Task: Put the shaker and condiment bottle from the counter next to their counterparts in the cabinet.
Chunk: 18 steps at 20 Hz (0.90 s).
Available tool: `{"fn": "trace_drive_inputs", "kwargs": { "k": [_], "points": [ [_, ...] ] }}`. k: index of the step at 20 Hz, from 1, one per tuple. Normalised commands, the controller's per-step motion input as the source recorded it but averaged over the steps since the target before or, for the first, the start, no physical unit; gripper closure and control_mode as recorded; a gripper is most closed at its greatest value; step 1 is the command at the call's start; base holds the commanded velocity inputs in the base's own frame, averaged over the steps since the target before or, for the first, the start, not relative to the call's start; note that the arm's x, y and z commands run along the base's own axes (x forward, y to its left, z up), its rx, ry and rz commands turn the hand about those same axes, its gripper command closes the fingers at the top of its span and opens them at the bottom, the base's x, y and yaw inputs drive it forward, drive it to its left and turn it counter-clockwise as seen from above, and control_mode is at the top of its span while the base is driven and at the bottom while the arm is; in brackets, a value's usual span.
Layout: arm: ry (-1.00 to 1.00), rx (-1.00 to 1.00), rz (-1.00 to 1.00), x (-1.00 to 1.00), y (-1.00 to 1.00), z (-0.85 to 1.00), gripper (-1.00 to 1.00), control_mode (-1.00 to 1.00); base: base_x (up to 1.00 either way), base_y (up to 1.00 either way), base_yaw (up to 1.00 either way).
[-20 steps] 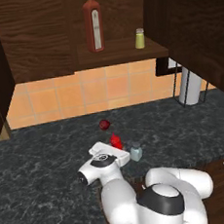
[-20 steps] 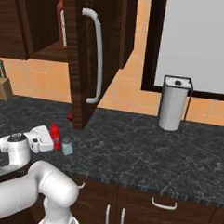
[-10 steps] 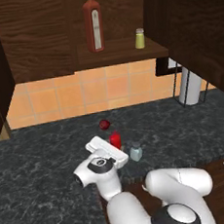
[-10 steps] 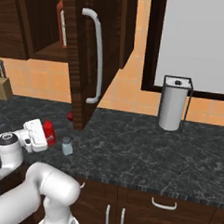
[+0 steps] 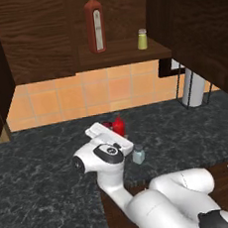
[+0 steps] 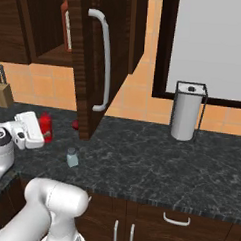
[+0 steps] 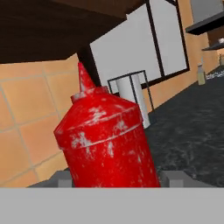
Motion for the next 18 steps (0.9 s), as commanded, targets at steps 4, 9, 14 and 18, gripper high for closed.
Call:
{"fn": "trace_drive_inputs", "kwargs": {
  "k": [4, 9, 14, 18],
  "points": [
    [0.09, 0.00, 0.13, -0.22, 0.00, 0.88, 1.00, -1.00, 0.00, 0.00, 0.00],
    [0.00, 0.00, 0.17, -0.62, -0.11, 0.84, 1.00, -1.00, 0.00, 0.00, 0.00],
    [0.00, 0.03, 0.17, -0.85, -0.12, 0.71, 1.00, -1.00, 0.00, 0.00, 0.00],
    [0.00, 0.04, 0.12, -0.68, -0.12, 0.77, 1.00, -1.00, 0.00, 0.00, 0.00]
  ]
}}
